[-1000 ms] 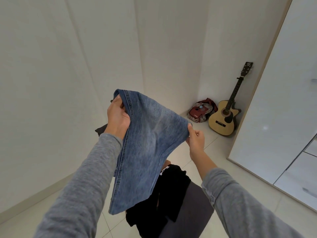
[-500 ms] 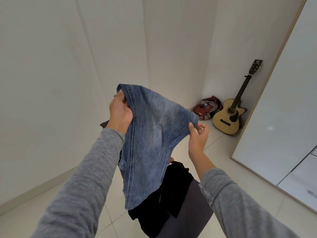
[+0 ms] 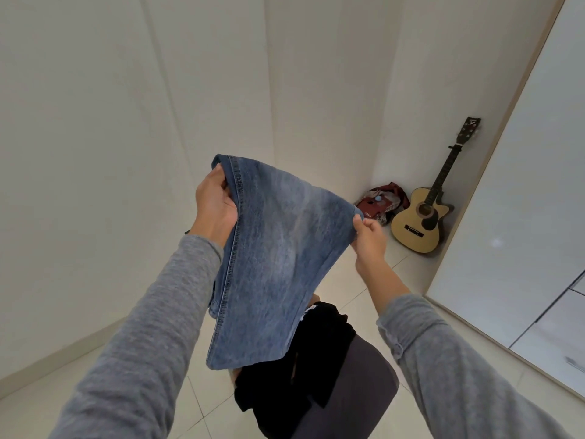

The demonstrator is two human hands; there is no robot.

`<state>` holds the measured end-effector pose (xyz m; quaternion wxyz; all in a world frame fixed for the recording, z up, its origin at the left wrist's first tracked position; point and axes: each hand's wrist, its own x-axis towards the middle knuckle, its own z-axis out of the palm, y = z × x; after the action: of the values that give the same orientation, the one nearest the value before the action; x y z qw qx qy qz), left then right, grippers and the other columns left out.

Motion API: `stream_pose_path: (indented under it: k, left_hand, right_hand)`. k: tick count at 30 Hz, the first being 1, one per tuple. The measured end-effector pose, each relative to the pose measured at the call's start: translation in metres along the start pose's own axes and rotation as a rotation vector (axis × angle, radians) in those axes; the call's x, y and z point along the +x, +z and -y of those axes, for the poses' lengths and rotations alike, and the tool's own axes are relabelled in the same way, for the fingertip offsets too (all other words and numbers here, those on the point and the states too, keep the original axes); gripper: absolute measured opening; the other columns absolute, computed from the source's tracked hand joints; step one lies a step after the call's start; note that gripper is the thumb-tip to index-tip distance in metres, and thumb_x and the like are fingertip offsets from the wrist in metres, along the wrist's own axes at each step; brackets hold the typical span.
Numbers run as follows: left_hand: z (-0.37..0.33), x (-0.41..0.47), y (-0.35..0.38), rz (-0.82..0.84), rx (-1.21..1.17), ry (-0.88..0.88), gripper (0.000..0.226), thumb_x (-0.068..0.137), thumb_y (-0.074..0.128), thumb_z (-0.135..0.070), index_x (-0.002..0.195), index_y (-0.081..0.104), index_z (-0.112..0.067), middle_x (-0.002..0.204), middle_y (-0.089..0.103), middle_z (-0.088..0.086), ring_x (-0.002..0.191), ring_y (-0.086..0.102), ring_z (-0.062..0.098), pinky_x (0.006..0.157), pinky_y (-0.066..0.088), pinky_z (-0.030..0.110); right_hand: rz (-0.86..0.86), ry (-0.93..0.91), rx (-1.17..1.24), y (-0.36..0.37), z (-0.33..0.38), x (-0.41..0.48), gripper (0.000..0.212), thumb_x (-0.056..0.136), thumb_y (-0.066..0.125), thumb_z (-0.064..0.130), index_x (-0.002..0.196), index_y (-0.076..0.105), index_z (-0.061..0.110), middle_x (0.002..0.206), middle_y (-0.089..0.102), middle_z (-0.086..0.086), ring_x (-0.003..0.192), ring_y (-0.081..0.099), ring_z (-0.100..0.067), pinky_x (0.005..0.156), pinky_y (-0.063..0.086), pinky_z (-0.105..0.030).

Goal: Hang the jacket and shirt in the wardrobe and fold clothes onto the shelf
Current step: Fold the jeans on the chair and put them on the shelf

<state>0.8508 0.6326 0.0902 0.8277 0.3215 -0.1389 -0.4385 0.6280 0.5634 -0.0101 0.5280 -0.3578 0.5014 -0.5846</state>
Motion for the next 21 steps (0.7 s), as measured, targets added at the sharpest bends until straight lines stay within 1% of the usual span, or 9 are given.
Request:
stream_pose_path:
  k: [3, 5, 7, 10, 12, 13, 17, 19, 21]
  left_hand:
    - [-0.017, 0.005, -0.008, -0.052, 0.039, 0.04, 0.013, 0.094, 0.052, -0.004, 0.086, 0.062, -0.003, 0.071, 0.067, 0.006, 0.065, 0.064, 0.015, 0.063, 0.058, 0.028]
    - [-0.027, 0.01, -0.015, -0.057, 0.071, 0.053, 0.016, 0.096, 0.05, -0.009, 0.087, 0.062, -0.006, 0.069, 0.068, 0.003, 0.069, 0.063, 0.015, 0.065, 0.057, 0.029]
    - [-0.033, 0.013, -0.022, -0.031, 0.075, 0.035, 0.015, 0.097, 0.05, -0.018, 0.092, 0.06, -0.007, 0.077, 0.067, 0.004, 0.076, 0.062, 0.016, 0.067, 0.057, 0.03]
    - [-0.032, 0.014, -0.022, 0.022, 0.132, 0.024, 0.024, 0.092, 0.059, -0.031, 0.102, 0.058, -0.009, 0.093, 0.066, 0.005, 0.09, 0.064, 0.017, 0.083, 0.055, 0.034]
    - [-0.029, 0.01, -0.019, 0.038, 0.174, 0.028, 0.027, 0.086, 0.067, -0.031, 0.1, 0.061, -0.01, 0.097, 0.066, 0.005, 0.097, 0.063, 0.018, 0.087, 0.054, 0.034]
    - [-0.028, 0.007, -0.017, 0.033, 0.183, 0.028, 0.026, 0.084, 0.07, -0.029, 0.098, 0.062, -0.009, 0.097, 0.066, 0.005, 0.098, 0.063, 0.018, 0.086, 0.055, 0.033]
    - [-0.022, -0.001, -0.008, -0.004, 0.165, 0.024, 0.014, 0.08, 0.074, -0.017, 0.086, 0.066, -0.008, 0.086, 0.065, 0.005, 0.085, 0.064, 0.016, 0.066, 0.056, 0.025]
    - [-0.023, -0.002, -0.005, 0.005, 0.143, 0.037, 0.011, 0.08, 0.074, -0.015, 0.081, 0.067, -0.007, 0.082, 0.066, 0.005, 0.078, 0.065, 0.016, 0.065, 0.057, 0.025]
    - [-0.025, -0.002, -0.003, 0.047, 0.113, 0.065, 0.013, 0.08, 0.074, -0.018, 0.085, 0.067, -0.008, 0.083, 0.067, 0.004, 0.079, 0.065, 0.015, 0.073, 0.058, 0.028]
  right_hand:
    - [0.096, -0.001, 0.146, -0.002, 0.027, 0.006, 0.021, 0.097, 0.05, 0.025, 0.078, 0.051, 0.017, 0.082, 0.051, 0.004, 0.08, 0.044, -0.013, 0.071, 0.039, -0.031]
    - [0.21, -0.017, 0.137, -0.001, 0.047, 0.006, 0.021, 0.099, 0.046, 0.028, 0.079, 0.051, 0.02, 0.085, 0.053, 0.005, 0.079, 0.045, -0.01, 0.067, 0.038, -0.027]
    - [0.296, -0.038, 0.064, 0.001, 0.061, 0.008, 0.02, 0.099, 0.045, 0.029, 0.081, 0.05, 0.021, 0.088, 0.054, 0.004, 0.081, 0.047, -0.011, 0.066, 0.039, -0.028]
    - [0.333, -0.004, 0.133, -0.001, 0.07, 0.007, 0.016, 0.097, 0.05, 0.03, 0.093, 0.055, 0.015, 0.096, 0.059, 0.0, 0.085, 0.054, -0.012, 0.071, 0.047, -0.029]
    - [0.38, 0.099, 0.225, -0.005, 0.069, 0.005, 0.031, 0.093, 0.057, 0.03, 0.113, 0.058, 0.008, 0.103, 0.062, -0.004, 0.095, 0.057, -0.017, 0.079, 0.05, -0.031]
    - [0.39, 0.148, 0.238, -0.008, 0.068, 0.001, 0.034, 0.09, 0.06, 0.03, 0.115, 0.058, 0.007, 0.101, 0.062, -0.005, 0.095, 0.057, -0.018, 0.079, 0.05, -0.031]
    - [0.402, 0.248, 0.331, -0.018, 0.071, -0.007, 0.014, 0.088, 0.061, 0.024, 0.087, 0.065, 0.01, 0.083, 0.062, -0.003, 0.081, 0.058, -0.018, 0.07, 0.048, -0.03]
    - [0.44, 0.227, 0.445, -0.019, 0.075, -0.011, 0.021, 0.089, 0.057, 0.02, 0.076, 0.069, 0.01, 0.077, 0.065, -0.004, 0.078, 0.06, -0.019, 0.073, 0.049, -0.032]
    - [0.486, 0.177, 0.567, -0.016, 0.078, -0.015, 0.024, 0.085, 0.057, 0.022, 0.068, 0.071, 0.011, 0.077, 0.067, -0.004, 0.081, 0.063, -0.02, 0.083, 0.049, -0.034]
